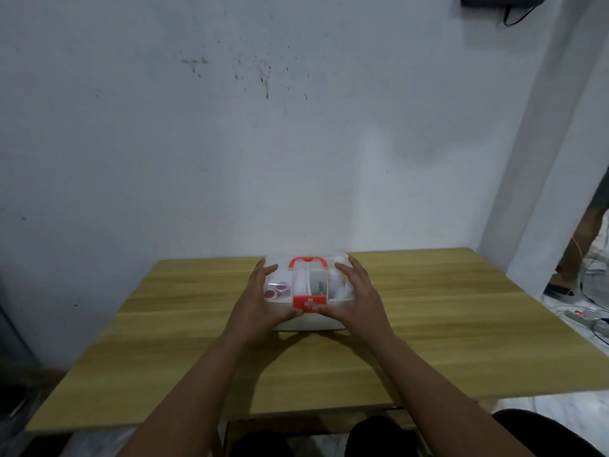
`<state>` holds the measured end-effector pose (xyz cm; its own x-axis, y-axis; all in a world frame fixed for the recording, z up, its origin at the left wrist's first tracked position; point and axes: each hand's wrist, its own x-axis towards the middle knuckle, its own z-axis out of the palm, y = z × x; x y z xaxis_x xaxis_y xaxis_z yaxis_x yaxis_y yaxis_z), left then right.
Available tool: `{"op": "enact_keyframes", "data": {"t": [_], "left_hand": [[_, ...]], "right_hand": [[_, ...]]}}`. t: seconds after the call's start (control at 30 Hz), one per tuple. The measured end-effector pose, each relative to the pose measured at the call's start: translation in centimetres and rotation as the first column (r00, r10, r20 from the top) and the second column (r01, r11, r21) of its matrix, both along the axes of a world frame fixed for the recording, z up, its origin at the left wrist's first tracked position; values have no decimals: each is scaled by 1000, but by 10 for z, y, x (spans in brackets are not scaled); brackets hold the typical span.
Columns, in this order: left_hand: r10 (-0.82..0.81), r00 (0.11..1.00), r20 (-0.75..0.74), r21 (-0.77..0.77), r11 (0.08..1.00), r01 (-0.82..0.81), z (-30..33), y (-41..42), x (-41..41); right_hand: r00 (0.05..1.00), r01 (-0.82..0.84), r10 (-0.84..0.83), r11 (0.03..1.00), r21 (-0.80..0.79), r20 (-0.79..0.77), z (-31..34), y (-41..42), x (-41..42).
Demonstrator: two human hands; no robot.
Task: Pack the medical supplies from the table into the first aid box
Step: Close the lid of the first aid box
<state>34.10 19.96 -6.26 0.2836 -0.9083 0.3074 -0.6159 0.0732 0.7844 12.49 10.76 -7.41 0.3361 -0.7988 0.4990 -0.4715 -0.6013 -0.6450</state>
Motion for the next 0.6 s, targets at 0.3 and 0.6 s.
{"op": "enact_keyframes", "data": {"t": [0.3,0.6], "left_hand": [[-5,999,43,-81,997,8,-14,-22,8],[-16,999,28,-94,995,18,-18,-74,18]], "right_hand": [[996,-73,75,997,-27,48,-9,-21,-3],[993,-88,89,996,-13,72,-6,-70,12]]}}
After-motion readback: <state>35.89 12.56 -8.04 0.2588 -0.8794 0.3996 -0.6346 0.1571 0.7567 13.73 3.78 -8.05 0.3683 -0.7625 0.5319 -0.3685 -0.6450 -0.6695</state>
